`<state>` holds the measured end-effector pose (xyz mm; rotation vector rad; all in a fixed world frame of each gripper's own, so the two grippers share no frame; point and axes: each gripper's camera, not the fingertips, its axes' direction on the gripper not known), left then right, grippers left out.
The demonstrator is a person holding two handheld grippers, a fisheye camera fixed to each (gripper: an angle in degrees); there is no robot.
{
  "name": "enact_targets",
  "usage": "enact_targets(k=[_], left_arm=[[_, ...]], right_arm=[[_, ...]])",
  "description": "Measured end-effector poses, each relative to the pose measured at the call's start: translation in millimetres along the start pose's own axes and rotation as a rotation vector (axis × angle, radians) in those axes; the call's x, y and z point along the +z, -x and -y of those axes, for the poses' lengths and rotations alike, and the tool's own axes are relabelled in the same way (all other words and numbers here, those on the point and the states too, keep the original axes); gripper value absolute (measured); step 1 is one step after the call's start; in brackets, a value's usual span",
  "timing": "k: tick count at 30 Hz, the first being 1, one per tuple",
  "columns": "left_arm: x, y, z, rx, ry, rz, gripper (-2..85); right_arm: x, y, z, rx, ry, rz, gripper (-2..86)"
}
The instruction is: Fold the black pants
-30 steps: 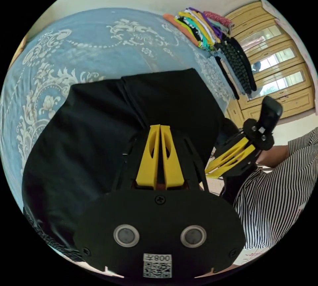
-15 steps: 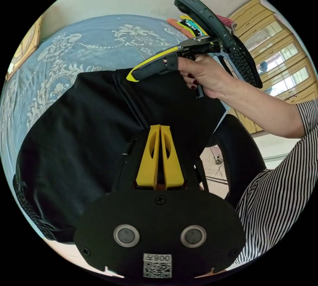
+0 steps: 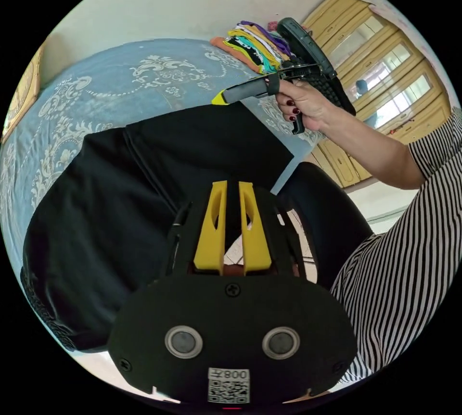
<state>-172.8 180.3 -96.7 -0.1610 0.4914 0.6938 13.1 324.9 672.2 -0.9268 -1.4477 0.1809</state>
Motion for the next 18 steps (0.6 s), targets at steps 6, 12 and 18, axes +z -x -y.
enact_targets(k=[6,12,18], left_arm=[[34.7,-84.4,13.8,0.134,0.057,-0.002,8.9],[63.1,-161.6,25.7,0.24,0.099,0.111,10.1],[92.0,-223.1,30.9,0.303,0.13,0.258,11.6]], right_arm=[[-30.7,-80.6,-97.3,0.318,0.063,0.111,7.1],[-26.4,-119.9,-132.3,0.451,0.06,0.306,7.8],[-22.2,-140.5,-136.1,0.43,0.079,0.431,4.9]])
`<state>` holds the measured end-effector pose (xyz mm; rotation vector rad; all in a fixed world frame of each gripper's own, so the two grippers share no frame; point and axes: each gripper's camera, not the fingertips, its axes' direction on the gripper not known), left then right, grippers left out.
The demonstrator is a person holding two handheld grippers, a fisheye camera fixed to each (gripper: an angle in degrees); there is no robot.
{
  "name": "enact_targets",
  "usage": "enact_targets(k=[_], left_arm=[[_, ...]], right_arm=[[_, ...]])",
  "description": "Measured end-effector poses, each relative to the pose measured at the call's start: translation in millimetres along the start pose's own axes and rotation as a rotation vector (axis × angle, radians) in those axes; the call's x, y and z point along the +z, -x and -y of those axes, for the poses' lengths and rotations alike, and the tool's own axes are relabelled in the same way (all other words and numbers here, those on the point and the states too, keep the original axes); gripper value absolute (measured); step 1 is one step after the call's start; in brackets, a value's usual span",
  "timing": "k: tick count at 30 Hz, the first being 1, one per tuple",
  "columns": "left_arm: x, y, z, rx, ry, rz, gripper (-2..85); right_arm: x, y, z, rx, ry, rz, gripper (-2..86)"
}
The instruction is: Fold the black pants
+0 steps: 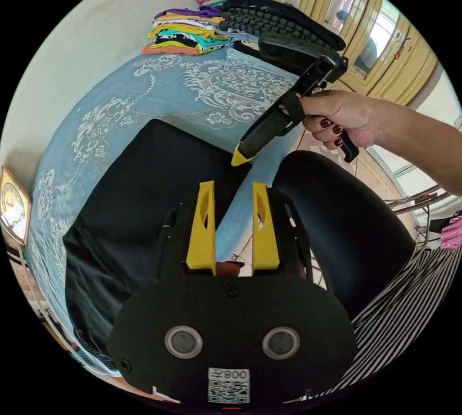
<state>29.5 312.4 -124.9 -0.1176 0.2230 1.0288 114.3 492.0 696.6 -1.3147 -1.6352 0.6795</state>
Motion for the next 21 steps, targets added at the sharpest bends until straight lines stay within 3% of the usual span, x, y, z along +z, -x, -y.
enact_targets(k=[5,9,14,21], left_arm=[[4.4,-35.4,7.5,0.0,0.042,0.149,8.2],[-13.0,-42.4,-5.2,-0.076,-0.017,0.096,4.3],[-31.7,-48.4,-19.2,-0.107,-0.071,0.054,3.4],[-52.6,-59.8,-41.7,-0.096,-0.098,0.064,3.0]], right_arm=[[-12.8,-4.8,2.4,-0.036,-0.005,0.124,3.3],[-27.2,-3.7,5.1,-0.073,-0.03,0.119,3.3],[-60.6,-32.8,31.6,0.005,-0.231,0.161,6.1],[-46.0,-38.3,98.0,0.044,-0.199,0.205,8.0]])
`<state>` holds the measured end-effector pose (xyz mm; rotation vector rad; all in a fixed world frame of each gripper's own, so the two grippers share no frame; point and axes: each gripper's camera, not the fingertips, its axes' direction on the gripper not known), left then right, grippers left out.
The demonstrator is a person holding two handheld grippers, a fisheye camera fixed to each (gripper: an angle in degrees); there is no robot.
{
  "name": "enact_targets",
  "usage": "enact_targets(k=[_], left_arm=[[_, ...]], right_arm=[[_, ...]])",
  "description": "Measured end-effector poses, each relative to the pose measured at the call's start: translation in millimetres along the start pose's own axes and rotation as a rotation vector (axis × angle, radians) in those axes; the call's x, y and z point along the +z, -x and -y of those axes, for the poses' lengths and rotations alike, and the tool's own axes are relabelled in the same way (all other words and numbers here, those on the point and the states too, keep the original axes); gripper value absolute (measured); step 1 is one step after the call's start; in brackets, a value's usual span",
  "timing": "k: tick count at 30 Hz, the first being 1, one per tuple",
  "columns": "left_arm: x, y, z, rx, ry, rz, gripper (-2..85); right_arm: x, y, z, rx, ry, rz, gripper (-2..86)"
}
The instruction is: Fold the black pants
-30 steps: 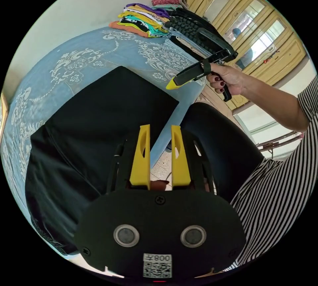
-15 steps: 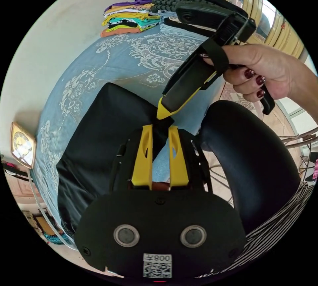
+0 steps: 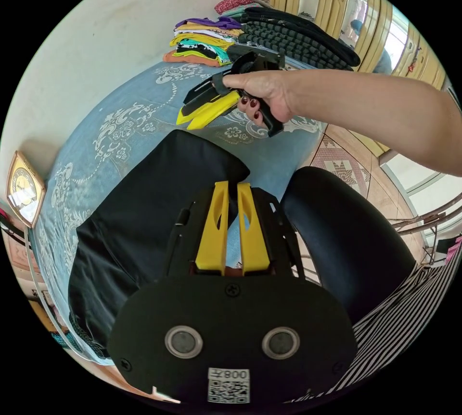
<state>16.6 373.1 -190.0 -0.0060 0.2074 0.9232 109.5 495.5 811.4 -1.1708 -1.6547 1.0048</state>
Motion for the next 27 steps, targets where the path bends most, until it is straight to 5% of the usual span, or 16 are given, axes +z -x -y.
enact_targets(k=[16,27], left_arm=[[-52.3,26.5,-72.2,0.021,-0.069,-0.125,2.4],[-151.9,145.8,-217.0,-0.272,-0.303,-0.308,2.5]], right_arm=[[9.2,34.3,-6.9,0.058,-0.039,-0.04,2.5],[65.9,159.3,-19.8,-0.094,-0.106,0.004,2.5]])
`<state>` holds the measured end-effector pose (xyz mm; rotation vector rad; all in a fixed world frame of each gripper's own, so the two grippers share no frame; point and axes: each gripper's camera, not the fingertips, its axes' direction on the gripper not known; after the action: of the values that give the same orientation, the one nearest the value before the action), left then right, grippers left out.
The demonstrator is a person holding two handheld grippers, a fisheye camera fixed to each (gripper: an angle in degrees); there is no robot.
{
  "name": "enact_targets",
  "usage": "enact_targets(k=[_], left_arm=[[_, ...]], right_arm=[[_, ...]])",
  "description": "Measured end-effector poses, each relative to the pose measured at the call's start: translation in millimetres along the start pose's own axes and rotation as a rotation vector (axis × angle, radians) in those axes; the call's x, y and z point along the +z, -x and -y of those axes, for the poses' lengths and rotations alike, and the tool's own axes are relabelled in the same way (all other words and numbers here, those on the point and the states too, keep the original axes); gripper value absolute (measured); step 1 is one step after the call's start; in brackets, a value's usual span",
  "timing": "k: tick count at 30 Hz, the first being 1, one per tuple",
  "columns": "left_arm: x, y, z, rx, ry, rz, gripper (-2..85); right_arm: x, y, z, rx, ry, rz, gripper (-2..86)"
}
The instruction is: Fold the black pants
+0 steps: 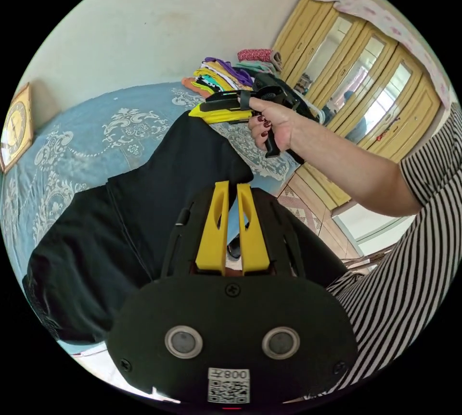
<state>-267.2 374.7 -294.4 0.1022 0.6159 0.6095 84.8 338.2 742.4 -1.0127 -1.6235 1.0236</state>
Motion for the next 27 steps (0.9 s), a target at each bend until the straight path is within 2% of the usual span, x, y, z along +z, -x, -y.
enact_targets(k=[6,15,21,27], left_arm=[[-117.4,79.9,-78.7,-0.221,-0.203,-0.04,2.6],[-251.0,212.2,-229.5,-0.598,-0.403,0.057,2.8],[-300.7,281.7,-313.7,-0.807,-0.434,0.084,2.9],[-331.4,326.3,-365.9,-0.868,-0.418,0.094,3.0]], right_arm=[[79.5,101.2,1.3,-0.144,0.017,0.087,2.4],[277.6,212.9,8.4,-0.251,0.202,0.093,2.1],[409.7,255.3,6.6,-0.261,0.324,0.026,0.9],[505.8,282.5,9.9,-0.262,0.412,-0.038,0.1]])
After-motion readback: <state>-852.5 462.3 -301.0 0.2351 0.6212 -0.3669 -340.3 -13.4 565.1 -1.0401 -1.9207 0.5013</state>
